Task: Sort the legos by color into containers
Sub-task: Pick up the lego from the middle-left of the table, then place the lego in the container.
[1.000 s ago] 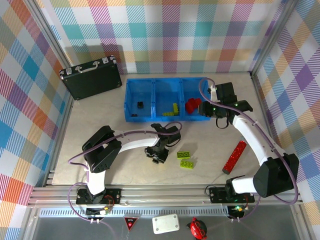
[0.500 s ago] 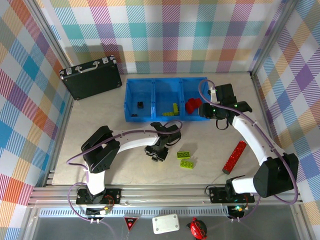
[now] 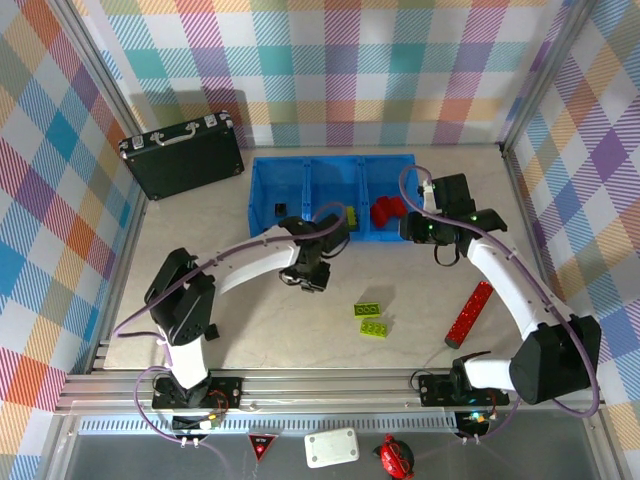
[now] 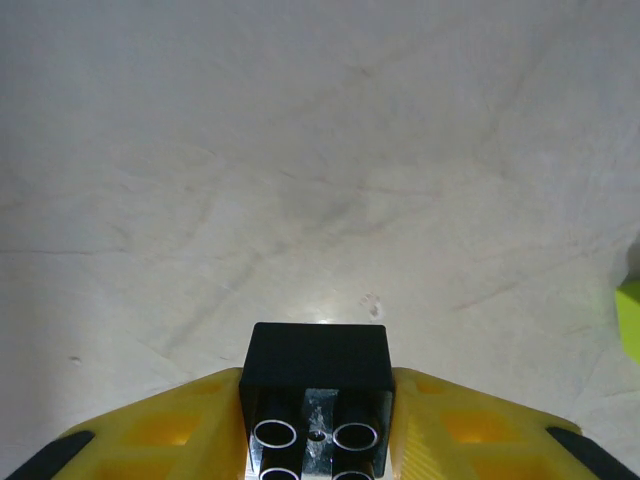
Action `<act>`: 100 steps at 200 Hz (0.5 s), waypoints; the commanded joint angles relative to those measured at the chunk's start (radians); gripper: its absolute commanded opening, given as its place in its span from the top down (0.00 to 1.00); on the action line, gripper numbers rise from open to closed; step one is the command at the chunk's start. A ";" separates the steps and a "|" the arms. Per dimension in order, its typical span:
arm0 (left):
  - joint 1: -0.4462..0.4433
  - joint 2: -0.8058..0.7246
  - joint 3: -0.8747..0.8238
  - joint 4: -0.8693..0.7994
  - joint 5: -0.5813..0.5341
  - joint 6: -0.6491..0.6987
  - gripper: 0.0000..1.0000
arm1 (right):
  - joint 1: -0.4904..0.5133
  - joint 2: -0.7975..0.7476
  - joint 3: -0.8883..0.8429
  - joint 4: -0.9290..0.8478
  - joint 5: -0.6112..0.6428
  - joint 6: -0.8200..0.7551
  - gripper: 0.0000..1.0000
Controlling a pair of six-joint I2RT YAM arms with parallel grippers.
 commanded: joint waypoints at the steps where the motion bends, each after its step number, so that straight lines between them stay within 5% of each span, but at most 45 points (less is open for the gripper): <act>1: 0.051 -0.043 0.042 -0.051 -0.006 0.035 0.62 | -0.005 -0.037 -0.023 -0.016 -0.008 0.012 0.59; 100: 0.260 0.044 0.273 -0.128 0.000 0.138 0.61 | -0.005 -0.123 -0.074 -0.067 -0.016 0.001 0.59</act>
